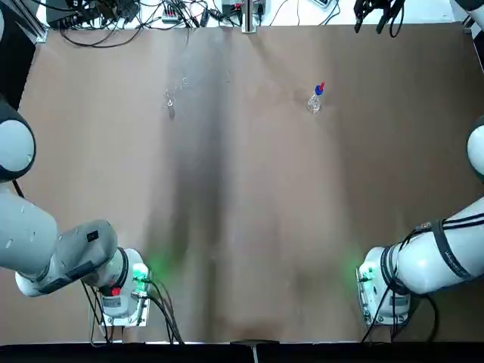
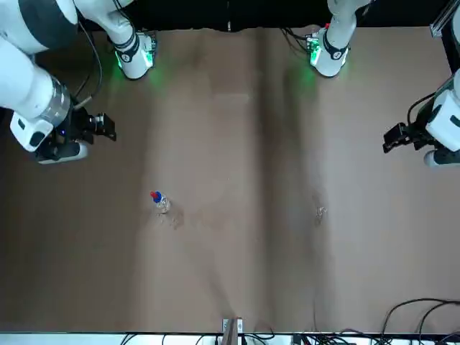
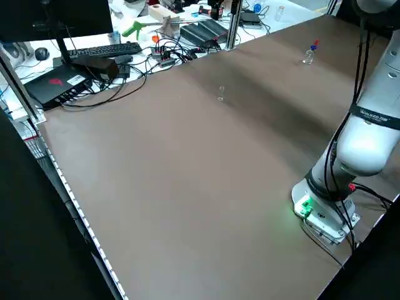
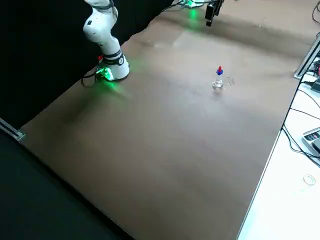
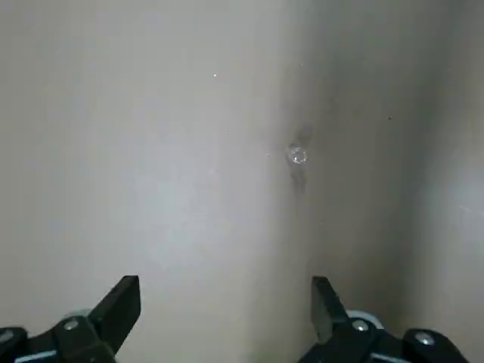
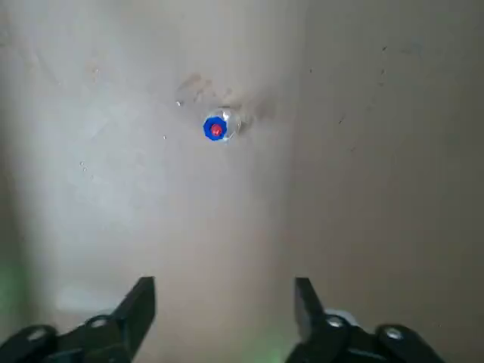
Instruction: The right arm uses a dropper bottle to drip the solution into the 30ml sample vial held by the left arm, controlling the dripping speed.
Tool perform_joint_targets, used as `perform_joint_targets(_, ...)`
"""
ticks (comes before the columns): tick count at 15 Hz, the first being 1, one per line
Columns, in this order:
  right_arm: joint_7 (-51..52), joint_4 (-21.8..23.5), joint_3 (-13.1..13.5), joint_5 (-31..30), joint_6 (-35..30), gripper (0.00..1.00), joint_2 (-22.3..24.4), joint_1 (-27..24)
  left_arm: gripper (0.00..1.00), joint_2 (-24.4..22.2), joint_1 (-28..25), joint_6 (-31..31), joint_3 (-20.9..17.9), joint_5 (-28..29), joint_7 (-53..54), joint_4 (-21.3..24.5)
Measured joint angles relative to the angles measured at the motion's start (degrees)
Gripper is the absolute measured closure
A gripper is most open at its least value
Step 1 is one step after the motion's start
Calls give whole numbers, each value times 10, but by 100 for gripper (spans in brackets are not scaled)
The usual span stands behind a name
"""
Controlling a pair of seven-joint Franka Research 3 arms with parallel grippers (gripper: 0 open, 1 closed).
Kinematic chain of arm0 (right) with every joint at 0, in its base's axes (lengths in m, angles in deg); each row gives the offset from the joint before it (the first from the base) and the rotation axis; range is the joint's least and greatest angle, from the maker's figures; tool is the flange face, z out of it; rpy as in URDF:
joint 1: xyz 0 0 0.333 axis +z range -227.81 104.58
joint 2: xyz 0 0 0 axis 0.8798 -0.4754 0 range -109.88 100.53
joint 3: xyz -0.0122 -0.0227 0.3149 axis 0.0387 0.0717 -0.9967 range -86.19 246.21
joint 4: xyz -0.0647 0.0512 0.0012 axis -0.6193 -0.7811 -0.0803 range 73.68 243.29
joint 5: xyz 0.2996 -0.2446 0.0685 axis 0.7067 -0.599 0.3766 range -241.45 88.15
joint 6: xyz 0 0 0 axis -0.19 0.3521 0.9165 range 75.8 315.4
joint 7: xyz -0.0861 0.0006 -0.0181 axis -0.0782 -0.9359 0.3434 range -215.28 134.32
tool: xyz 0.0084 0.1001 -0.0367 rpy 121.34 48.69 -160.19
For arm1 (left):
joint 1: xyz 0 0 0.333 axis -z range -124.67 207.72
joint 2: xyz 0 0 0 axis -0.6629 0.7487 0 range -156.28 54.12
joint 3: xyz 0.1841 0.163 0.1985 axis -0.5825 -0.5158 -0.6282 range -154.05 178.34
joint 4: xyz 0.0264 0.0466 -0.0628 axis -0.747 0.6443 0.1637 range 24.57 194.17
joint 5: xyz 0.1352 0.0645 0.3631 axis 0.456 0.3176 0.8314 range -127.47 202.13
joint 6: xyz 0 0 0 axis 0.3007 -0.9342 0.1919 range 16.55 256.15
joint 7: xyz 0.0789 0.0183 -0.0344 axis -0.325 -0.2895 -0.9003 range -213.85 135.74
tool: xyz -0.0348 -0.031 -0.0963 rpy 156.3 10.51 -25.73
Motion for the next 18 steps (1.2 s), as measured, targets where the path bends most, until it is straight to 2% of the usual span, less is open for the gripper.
perform_joint_targets(2,0,0,-1,0,-3,12,5,1,0,0,-4,0,-2,0,-1,0)
perform_joint_targets(4,2,0,1,-1,-17,0,15,0,0,1,-5,0,-6,0,-9,0)
perform_joint_targets(9,3,5,6,-20,-24,0,46,-2,0,1,-3,-2,-15,21,-10,1)
perform_joint_targets(11,3,22,6,-27,-10,0,59,-8,0,1,17,-2,-28,22,-10,1)
perform_joint_targets(12,3,36,6,-28,1,0,67,-15,0,0,43,-2,-53,22,-10,1)
perform_joint_targets(15,4,66,1,-30,15,0,88,-37,0,-6,175,-22,-194,22,-7,-1)
perform_joint_targets(16,4,71,-3,-30,15,0,94,-46,0,-12,205,-32,-229,21,-6,-1)
perform_joint_targets(18,4,78,-10,-30,15,0,105,-56,0,-23,222,-44,-251,12,-5,-1)
